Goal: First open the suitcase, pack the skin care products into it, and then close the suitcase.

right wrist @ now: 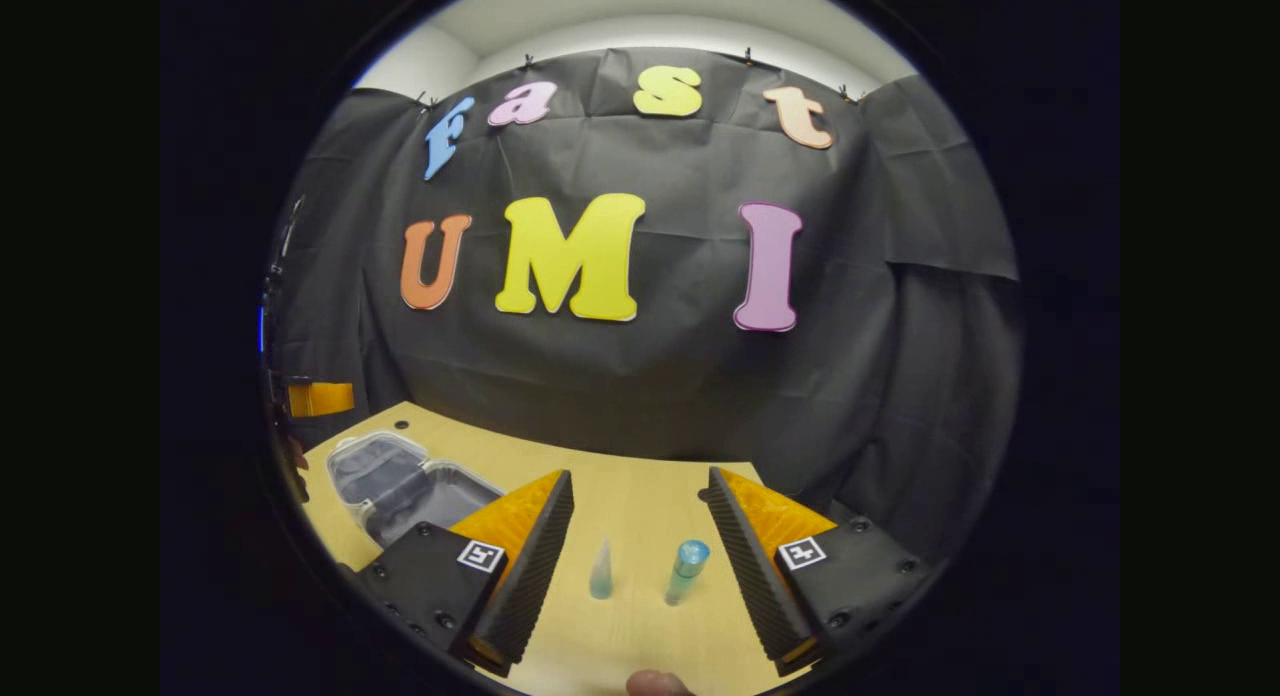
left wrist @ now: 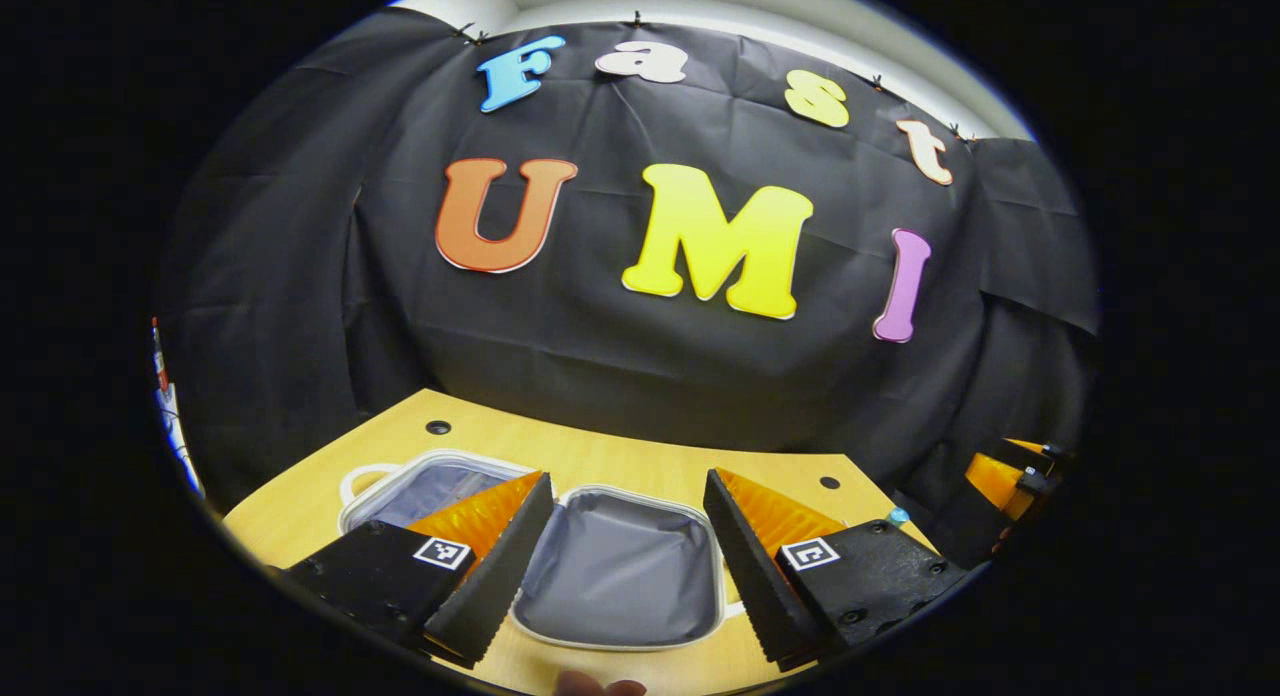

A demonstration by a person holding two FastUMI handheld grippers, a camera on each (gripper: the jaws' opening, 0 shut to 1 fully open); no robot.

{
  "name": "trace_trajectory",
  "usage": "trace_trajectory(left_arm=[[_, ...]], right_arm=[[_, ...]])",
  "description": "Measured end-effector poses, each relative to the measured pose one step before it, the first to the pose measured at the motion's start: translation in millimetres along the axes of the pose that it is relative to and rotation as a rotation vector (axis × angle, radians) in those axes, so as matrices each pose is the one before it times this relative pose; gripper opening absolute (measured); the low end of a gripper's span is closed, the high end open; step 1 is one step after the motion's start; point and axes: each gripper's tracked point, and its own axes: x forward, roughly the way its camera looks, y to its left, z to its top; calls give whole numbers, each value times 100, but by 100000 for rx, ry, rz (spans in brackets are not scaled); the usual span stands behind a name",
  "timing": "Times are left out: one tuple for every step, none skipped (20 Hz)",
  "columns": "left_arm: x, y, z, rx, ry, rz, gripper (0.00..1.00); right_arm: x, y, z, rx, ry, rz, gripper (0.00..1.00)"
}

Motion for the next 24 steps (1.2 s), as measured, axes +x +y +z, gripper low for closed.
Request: trace_trajectory(left_arm=[[113, -1256, -405, 918, 998, -2179, 97], [273, -1232, -357, 1123, 845, -1658, 96], [311, -1277, -659, 1076, 1346, -2377, 97], [466, -1369, -684, 703, 1324, -2524, 97], [569, -1523, -677, 337, 1358, -2374, 97], [582, -1630, -682, 186, 1450, -2554, 97], [731, -1546, -819, 470, 1245, -2297, 97], [696, -1468, -707, 465, 1193, -2328, 97], [882, -1591, -1085, 514, 1682, -2303, 97], [979, -1400, -1188, 1063, 2183, -1963, 97], [1137, -1405, -1285, 1276, 2124, -1783, 97], [1017, -1255, -1275, 1188, 2161, -1803, 97], [1280, -1428, -1055, 908, 1724, -1860, 97], [958, -1175, -972, 642, 1254, -1488, 97], [1219, -666, -832, 973, 1018, 287, 97], [1205, -407, -934, 290, 1207, 620, 97], [1140, -465, -867, -274, 1134, 669, 97], [1405, -105, -870, -56, 2026, 1817, 97], [1402, -225, -1261, 29, 2534, 1343, 97], [1083, -208, -934, 8, 2329, 143, 97], [1169, -52, -883, 1016, 1712, 507, 98], [913, 47, -762, 1584, 2030, 430, 97], [741, 76, -692, 1543, 1476, 290, 96], [638, -50, -577, 1039, 1137, -141, 96]], right_arm=[[-104, -566, -191, 84, 515, -655, 81], [-78, -771, -235, -139, 522, -883, 80], [-119, -871, -142, -156, 413, -1063, 80], [-60, -858, -243, -81, 722, -1070, 80], [-84, -890, -314, -100, 951, -1229, 81], [-82, -936, -497, -19, 1443, -1219, 81], [-59, -866, -394, -135, 1511, -975, 81], [-17, -941, -408, -398, 1273, -1048, 80], [16, -804, -233, -576, 1109, -857, 81], [10, -905, -465, -717, 1347, -892, 81], [18, -805, -380, -510, 1387, -751, 81], [-15, -831, -511, -415, 1455, -689, 81], [-48, -847, -435, -548, 1358, -860, 80], [-10, -772, -543, -542, 1325, -732, 81], [-29, -695, -397, -393, 1348, -659, 80], [55, -742, -580, -424, 1693, -701, 80], [-38, -628, -454, -107, 1434, -367, 80], [-100, -693, -444, -336, 976, -646, 81], [89, -626, -290, -387, 819, -623, 81], [151, -499, -562, -117, 1070, -421, 81], [301, -358, -540, 102, 1020, -245, 81], [501, -61, -748, 541, 1254, 674, 81], [612, 194, -700, 450, 1593, 1260, 81], [559, 189, -527, 936, 919, 977, 81]])
